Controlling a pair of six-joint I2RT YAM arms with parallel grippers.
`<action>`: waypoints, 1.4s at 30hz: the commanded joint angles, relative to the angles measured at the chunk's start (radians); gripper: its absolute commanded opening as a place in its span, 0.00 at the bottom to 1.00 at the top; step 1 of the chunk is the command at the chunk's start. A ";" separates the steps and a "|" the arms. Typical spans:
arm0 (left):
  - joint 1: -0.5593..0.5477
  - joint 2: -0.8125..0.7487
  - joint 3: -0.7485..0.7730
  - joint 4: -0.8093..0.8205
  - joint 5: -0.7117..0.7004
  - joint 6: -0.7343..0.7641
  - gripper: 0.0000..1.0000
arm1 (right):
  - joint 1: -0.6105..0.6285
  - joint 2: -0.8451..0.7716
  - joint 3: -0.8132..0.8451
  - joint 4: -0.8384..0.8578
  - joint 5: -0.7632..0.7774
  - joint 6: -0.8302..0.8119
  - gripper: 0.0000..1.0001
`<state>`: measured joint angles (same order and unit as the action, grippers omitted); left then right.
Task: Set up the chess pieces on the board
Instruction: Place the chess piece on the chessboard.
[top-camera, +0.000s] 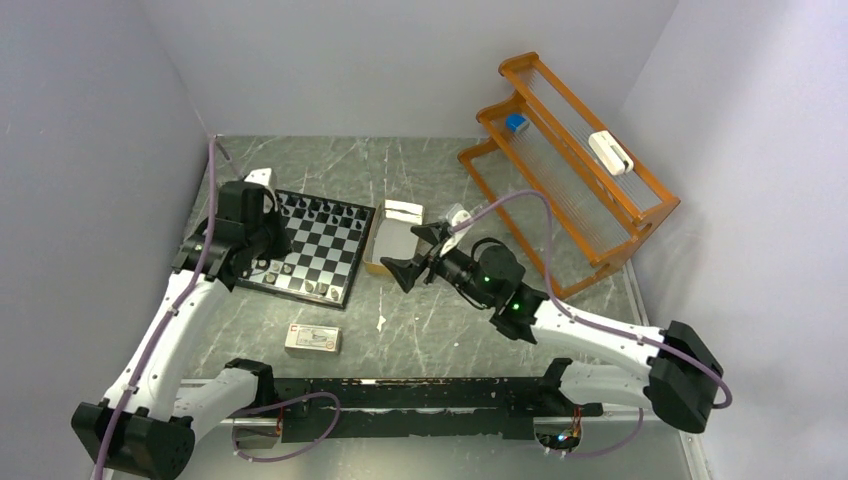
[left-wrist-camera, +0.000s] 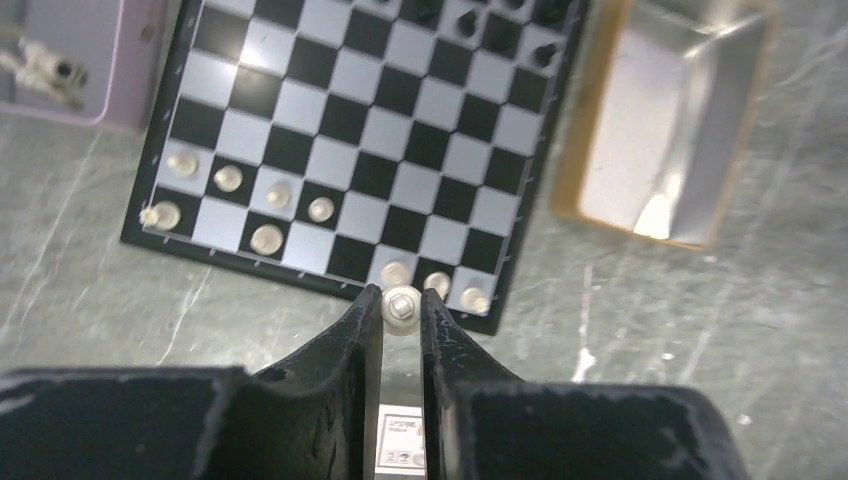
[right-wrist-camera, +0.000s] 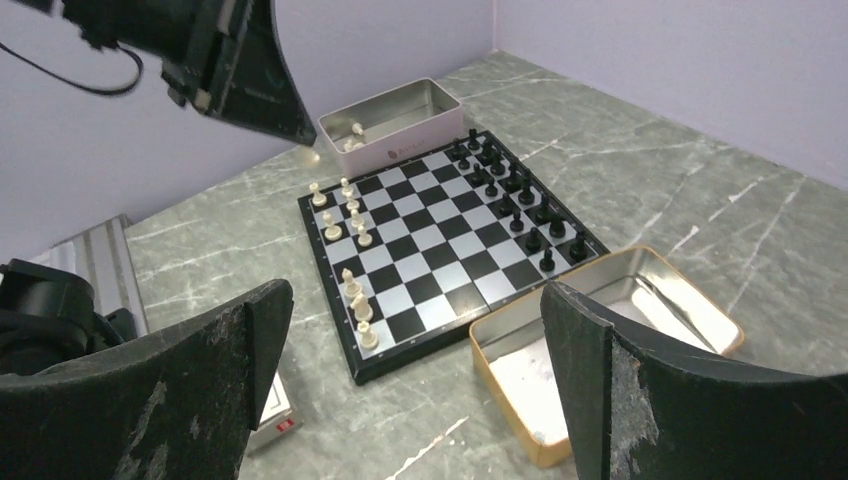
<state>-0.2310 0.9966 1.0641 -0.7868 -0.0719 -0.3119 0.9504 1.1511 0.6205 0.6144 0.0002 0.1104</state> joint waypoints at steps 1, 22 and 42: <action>-0.005 -0.007 -0.110 0.059 -0.140 -0.038 0.05 | -0.001 -0.104 -0.049 -0.054 0.046 0.038 1.00; -0.004 -0.010 -0.345 0.291 -0.282 -0.286 0.05 | -0.001 -0.312 -0.113 -0.153 0.067 0.005 1.00; 0.017 0.024 -0.454 0.341 -0.350 -0.354 0.05 | -0.002 -0.323 -0.113 -0.193 0.087 0.014 1.00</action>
<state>-0.2264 1.0245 0.6193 -0.5034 -0.3725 -0.6544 0.9501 0.8459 0.5137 0.4347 0.0696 0.1238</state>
